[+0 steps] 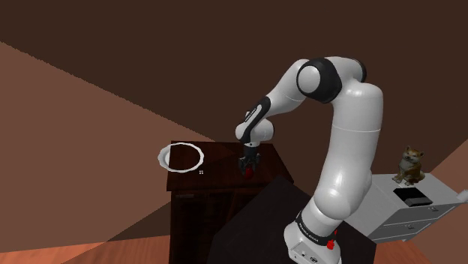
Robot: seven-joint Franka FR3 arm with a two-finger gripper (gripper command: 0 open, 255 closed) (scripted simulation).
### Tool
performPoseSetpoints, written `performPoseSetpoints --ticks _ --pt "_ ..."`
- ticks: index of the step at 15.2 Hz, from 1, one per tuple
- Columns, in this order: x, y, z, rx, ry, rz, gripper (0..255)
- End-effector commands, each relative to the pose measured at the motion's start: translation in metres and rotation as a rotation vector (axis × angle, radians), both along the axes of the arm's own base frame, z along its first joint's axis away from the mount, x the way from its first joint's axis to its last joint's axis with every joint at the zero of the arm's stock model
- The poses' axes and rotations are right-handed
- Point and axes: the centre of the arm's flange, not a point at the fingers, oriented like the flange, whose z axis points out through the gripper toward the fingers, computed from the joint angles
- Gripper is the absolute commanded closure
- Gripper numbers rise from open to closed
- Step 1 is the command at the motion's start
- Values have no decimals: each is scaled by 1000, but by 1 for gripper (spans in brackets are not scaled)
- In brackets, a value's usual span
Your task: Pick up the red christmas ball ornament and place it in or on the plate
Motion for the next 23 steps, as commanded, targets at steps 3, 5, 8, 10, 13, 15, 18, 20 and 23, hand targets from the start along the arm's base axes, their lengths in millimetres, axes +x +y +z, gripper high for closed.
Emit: performPoseSetpoints --ticks 3,5,8,10,13,15,18,20,23 --pt "-1 0 15 0 2 -1 255" --pt "-1 0 25 0 2 -1 255" --pt "-1 0 41 0 2 -1 255" --pt "-1 0 52 0 2 -1 255" --pt "-1 0 67 0 2 -1 255" --pt "-1 0 78 0 2 -1 255" --pt "10 7 87 0 2 -1 255" --pt "33 20 87 0 2 -1 255" --pt "67 40 86 0 2 -1 255"
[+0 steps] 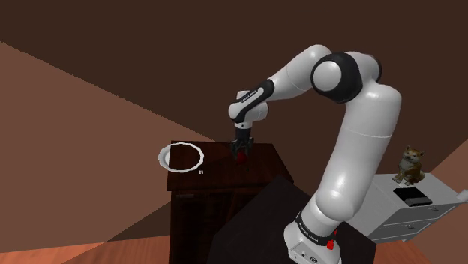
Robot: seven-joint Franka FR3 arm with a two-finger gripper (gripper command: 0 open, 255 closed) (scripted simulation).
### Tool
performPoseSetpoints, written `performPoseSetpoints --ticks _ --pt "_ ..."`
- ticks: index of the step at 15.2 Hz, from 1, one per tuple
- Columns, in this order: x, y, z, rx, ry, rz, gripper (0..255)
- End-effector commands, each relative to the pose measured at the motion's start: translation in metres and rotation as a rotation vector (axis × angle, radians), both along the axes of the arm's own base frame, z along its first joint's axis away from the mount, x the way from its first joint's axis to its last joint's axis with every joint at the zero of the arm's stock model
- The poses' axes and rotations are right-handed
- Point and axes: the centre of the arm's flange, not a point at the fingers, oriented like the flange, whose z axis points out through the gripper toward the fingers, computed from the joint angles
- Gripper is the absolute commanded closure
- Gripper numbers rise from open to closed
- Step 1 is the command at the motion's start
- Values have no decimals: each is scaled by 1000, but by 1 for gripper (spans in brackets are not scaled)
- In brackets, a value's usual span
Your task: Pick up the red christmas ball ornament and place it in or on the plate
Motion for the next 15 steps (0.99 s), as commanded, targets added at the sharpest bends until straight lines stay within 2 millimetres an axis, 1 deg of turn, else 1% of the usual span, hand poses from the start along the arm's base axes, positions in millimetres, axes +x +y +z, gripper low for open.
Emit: performPoseSetpoints --ticks 1,15 --pt "22 15 -3 1 0 0 255" --pt "181 110 -8 1 0 0 255"
